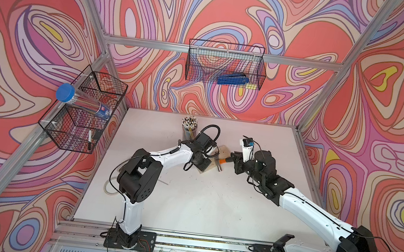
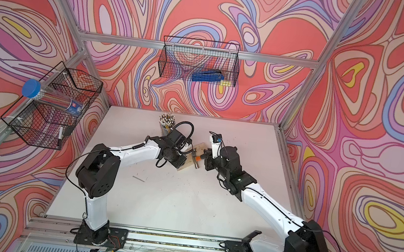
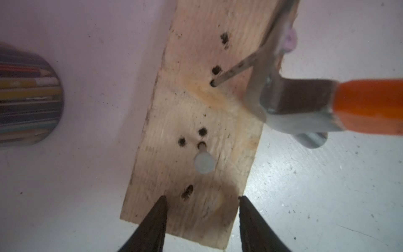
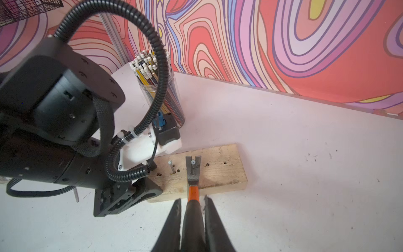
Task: Use a claw hammer to pull out a nail
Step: Remove the nail from the mounting plate.
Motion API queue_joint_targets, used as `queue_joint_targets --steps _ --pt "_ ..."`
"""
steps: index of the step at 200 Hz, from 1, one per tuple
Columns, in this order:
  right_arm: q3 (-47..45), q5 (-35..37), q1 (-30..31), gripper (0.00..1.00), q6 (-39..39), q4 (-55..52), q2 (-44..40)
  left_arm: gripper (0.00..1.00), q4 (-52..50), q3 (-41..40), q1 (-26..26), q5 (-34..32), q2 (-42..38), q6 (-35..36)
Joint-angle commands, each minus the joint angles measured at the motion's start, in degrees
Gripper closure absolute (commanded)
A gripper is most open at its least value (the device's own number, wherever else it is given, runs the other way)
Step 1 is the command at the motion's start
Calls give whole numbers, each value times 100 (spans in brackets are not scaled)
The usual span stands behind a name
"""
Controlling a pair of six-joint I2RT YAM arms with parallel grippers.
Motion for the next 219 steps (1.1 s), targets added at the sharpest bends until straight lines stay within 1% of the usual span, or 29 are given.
queue_joint_targets --steps 1,60,123,219 --pt "-470 117 74 100 183 -385 331 47 -551 -367 -8 295 645 -128" --pt "-623 236 77 100 126 -106 242 47 -560 -367 -8 322 699 -147" --pt "-551 339 75 100 124 141 124 47 -577 -336 -7 326 747 -143" --pt "-1236 562 73 100 403 517 -215 47 -587 -323 -8 318 780 -145"
